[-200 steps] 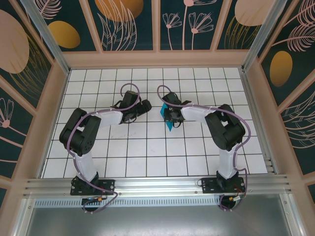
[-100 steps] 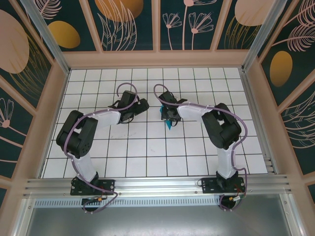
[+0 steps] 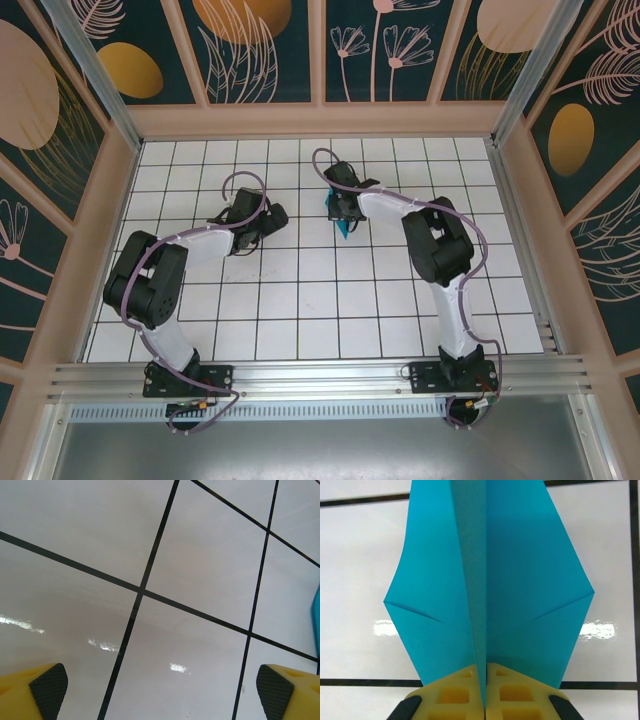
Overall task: Fold a paper plane with a square sheet of paper (pick it up from the middle)
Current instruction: Move the paper plane to the top-center of the table.
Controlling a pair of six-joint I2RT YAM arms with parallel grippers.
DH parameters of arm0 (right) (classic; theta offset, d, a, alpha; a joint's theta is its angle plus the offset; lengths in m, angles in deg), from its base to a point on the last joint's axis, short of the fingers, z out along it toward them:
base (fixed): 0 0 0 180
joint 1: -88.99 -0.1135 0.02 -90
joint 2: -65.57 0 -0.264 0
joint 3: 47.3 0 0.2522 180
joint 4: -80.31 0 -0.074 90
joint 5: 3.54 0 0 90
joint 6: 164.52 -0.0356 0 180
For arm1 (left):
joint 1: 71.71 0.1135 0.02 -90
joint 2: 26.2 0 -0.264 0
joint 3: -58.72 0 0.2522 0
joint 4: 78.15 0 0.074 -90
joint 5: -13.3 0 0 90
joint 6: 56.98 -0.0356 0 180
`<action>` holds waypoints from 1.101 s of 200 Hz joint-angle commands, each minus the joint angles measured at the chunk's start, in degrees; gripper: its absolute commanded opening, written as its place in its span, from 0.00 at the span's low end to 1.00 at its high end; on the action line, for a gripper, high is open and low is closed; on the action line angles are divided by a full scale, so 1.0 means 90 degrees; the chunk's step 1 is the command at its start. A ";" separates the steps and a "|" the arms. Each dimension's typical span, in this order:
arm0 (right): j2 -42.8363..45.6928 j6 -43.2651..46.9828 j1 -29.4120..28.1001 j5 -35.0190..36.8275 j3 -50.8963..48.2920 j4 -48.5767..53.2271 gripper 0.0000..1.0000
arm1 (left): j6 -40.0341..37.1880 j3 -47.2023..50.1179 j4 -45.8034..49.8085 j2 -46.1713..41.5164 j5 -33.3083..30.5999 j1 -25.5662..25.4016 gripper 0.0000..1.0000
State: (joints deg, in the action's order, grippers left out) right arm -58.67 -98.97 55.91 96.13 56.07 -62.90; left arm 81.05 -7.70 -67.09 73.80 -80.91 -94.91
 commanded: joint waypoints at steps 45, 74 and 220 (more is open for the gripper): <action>-0.0384 -0.0151 -0.0006 -0.0059 -0.0005 0.0275 0.14 | -0.0154 0.0053 0.0049 -0.0095 -0.0013 0.0022 0.98; -0.0380 -0.0413 -0.0055 0.0103 -0.0022 0.0390 0.15 | -0.0124 0.0070 0.0002 -0.0135 0.0000 0.0020 0.99; 0.1702 -0.0607 -0.0084 0.0642 0.0372 0.0689 0.59 | -0.0351 -0.0250 0.0454 -0.0613 -0.0528 0.0030 0.99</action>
State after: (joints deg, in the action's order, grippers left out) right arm -49.23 -104.50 54.73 99.63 60.09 -56.04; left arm 80.13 -7.81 -66.02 70.53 -82.09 -94.89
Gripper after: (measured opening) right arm 0.561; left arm 0.986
